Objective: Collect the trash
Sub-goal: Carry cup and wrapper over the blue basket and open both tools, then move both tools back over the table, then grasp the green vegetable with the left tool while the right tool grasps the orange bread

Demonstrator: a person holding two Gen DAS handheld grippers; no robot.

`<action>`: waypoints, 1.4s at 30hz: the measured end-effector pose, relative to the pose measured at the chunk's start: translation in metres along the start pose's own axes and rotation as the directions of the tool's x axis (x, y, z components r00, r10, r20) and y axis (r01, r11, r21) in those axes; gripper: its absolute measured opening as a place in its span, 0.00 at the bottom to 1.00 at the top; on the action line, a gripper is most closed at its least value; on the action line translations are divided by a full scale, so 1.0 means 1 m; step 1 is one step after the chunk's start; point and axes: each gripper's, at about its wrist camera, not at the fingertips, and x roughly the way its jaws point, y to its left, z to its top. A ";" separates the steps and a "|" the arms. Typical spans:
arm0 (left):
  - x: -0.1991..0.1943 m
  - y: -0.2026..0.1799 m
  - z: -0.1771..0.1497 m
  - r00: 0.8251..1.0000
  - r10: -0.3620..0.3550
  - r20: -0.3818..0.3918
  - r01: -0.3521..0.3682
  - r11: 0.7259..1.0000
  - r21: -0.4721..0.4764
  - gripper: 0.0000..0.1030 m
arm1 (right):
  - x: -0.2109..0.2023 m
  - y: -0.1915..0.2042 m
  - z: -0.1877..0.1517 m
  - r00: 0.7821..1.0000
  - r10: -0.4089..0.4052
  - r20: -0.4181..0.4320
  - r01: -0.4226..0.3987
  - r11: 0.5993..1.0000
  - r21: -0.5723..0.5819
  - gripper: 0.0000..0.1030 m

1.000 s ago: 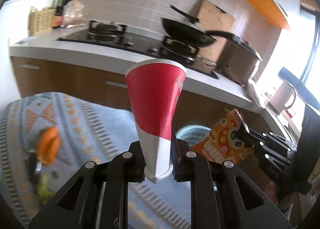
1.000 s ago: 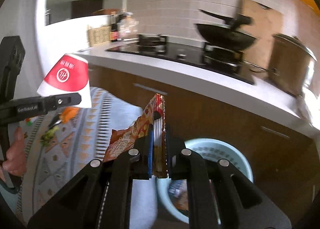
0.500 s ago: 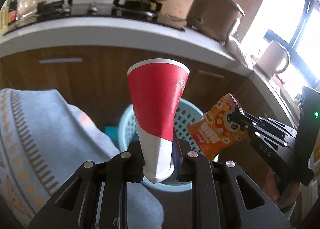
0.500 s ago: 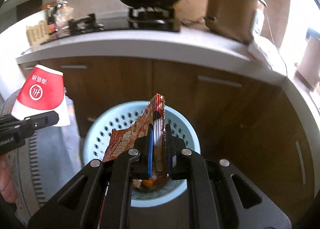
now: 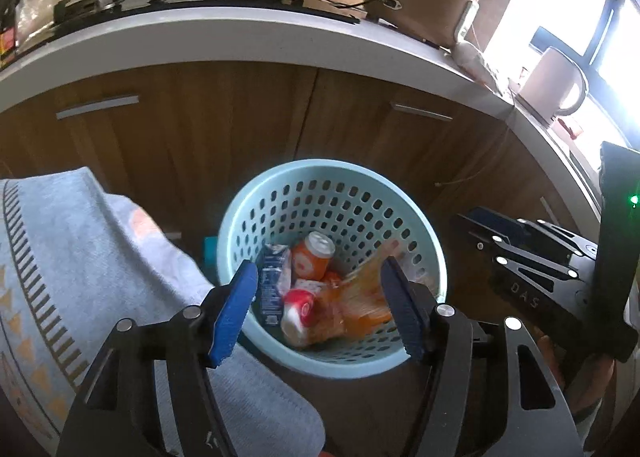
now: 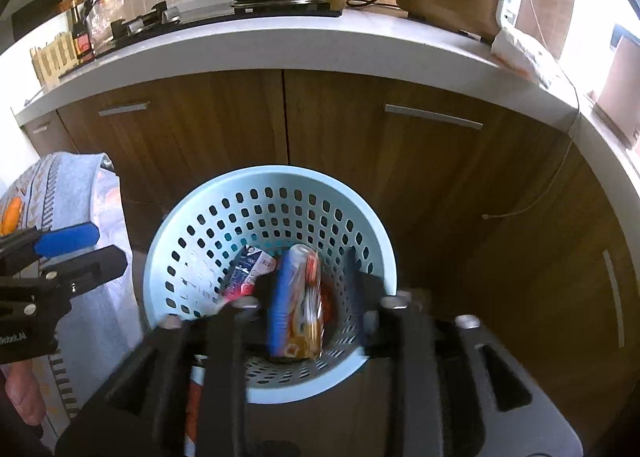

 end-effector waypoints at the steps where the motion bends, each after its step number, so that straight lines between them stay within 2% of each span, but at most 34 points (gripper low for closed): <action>1: -0.003 0.001 0.000 1.000 0.000 0.007 0.000 1.000 -0.006 0.61 | -0.003 0.000 0.000 1.000 0.003 0.014 -0.003 1.000 0.001 0.52; 7: -0.034 0.021 -0.005 0.997 0.008 0.082 -0.003 0.998 -0.055 0.60 | -0.017 0.015 0.006 0.998 0.037 0.055 -0.035 0.999 -0.021 0.52; 12: -0.072 0.039 -0.014 0.987 0.057 0.152 -0.043 0.995 -0.095 0.59 | -0.036 0.054 0.015 0.991 0.091 0.099 -0.082 0.992 -0.095 0.52; 18: -0.133 0.074 -0.036 0.958 0.158 0.238 -0.118 0.978 -0.173 0.59 | -0.057 0.119 0.021 0.973 0.187 0.138 -0.156 0.966 -0.208 0.52; 24: -0.190 0.120 -0.067 0.913 0.303 0.272 -0.226 0.933 -0.280 0.59 | -0.068 0.182 0.025 0.945 0.303 0.127 -0.257 0.923 -0.285 0.51; 26: -0.208 0.137 -0.082 0.900 0.337 0.277 -0.243 0.914 -0.324 0.59 | -0.070 0.210 0.025 0.930 0.352 0.106 -0.303 0.897 -0.321 0.45; 27: -0.214 0.145 -0.089 0.895 0.349 0.277 -0.248 0.907 -0.341 0.59 | -0.071 0.225 0.025 0.923 0.375 0.088 -0.326 0.882 -0.341 0.38; 29: -0.225 0.162 -0.105 0.889 0.376 0.260 -0.268 0.890 -0.370 0.59 | -0.069 0.248 0.024 0.909 0.411 0.061 -0.365 0.859 -0.359 0.36; 32: -0.229 0.190 -0.126 0.887 0.409 0.215 -0.297 0.860 -0.415 0.59 | -0.064 0.284 0.024 0.880 0.474 0.009 -0.436 0.817 -0.376 0.36; 34: -0.226 0.208 -0.137 0.897 0.401 0.183 -0.287 0.847 -0.447 0.59 | -0.059 0.305 0.022 0.865 0.501 -0.020 -0.470 0.795 -0.384 0.36; 35: -0.223 0.216 -0.141 0.903 0.394 0.169 -0.283 0.845 -0.454 0.59 | -0.055 0.315 0.021 0.850 0.525 -0.051 -0.502 0.776 -0.381 0.36; 37: -0.212 0.230 -0.145 0.919 0.372 0.133 -0.275 0.844 -0.460 0.59 | -0.045 0.335 0.018 0.804 0.580 -0.129 -0.583 0.729 -0.359 0.36; 39: -0.203 0.239 -0.148 0.936 0.332 0.116 -0.246 0.854 -0.459 0.59 | -0.037 0.355 0.014 0.788 0.591 -0.169 -0.608 0.708 -0.359 0.36; 40: -0.198 0.240 -0.149 0.937 0.333 0.105 -0.252 0.853 -0.458 0.59 | -0.035 0.363 0.012 0.786 0.591 -0.180 -0.612 0.704 -0.360 0.36; 42: -0.193 0.240 -0.149 0.928 0.360 0.094 -0.285 0.850 -0.443 0.58 | -0.029 0.377 0.010 0.781 0.592 -0.198 -0.620 0.700 -0.353 0.36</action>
